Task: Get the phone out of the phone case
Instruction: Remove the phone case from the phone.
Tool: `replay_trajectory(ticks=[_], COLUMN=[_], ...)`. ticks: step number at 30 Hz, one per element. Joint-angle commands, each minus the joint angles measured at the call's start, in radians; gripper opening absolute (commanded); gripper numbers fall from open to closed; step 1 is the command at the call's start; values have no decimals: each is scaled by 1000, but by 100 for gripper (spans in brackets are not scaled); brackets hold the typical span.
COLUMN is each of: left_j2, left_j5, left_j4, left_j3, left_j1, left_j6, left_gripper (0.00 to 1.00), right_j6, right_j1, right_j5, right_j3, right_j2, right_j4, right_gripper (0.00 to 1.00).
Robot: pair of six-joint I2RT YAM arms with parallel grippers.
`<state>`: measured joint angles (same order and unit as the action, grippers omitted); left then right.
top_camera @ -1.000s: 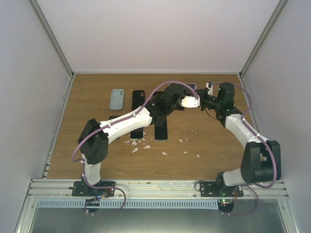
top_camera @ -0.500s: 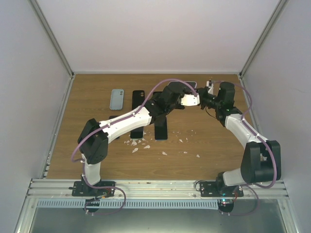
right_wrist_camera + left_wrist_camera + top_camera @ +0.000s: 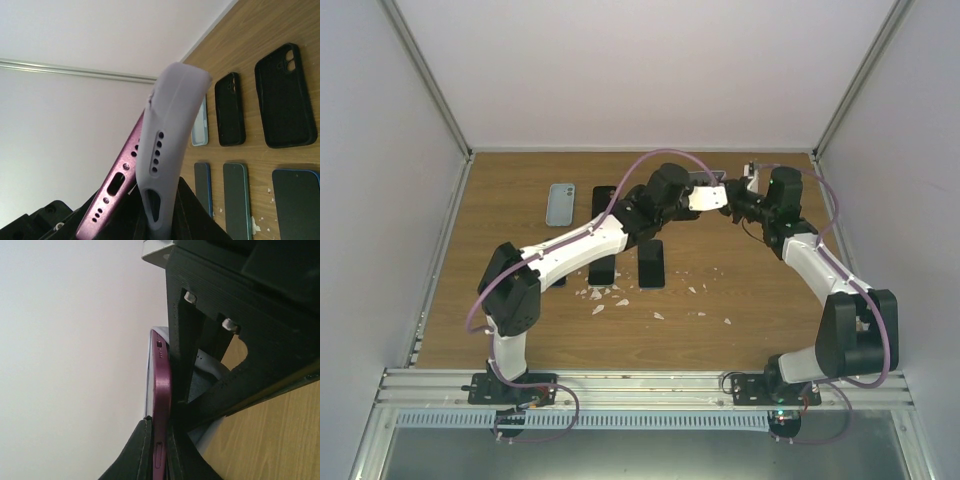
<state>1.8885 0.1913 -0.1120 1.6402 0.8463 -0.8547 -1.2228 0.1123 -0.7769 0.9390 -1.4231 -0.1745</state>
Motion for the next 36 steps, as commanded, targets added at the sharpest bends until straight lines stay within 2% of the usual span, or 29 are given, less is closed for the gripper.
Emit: replay_trajectory(ticks=[1, 14, 16, 24, 32, 36], left_j2=[-13, 0, 7, 29, 58, 75], left_j5=[-20, -90, -85, -21, 78, 101], left_j4=[79, 23, 22, 79, 194, 208], left_j3=[1, 48, 53, 37, 5, 16], left_j1=[-42, -98, -98, -83, -59, -60], left_j6=[90, 215, 206, 121, 0, -22], left_gripper=[0, 0, 3, 23, 25, 23], right_j6=[47, 76, 78, 85, 93, 111], right_j1=[59, 61, 62, 75, 91, 94], right_j5=[-193, -195, -197, -206, -213, -208], right_j3=[48, 62, 65, 83, 90, 93], right_j2=[28, 43, 44, 44, 43, 44], right_j4=[-47, -43, -42, -47, -57, -40], right_gripper=[1, 1, 1, 0, 0, 1])
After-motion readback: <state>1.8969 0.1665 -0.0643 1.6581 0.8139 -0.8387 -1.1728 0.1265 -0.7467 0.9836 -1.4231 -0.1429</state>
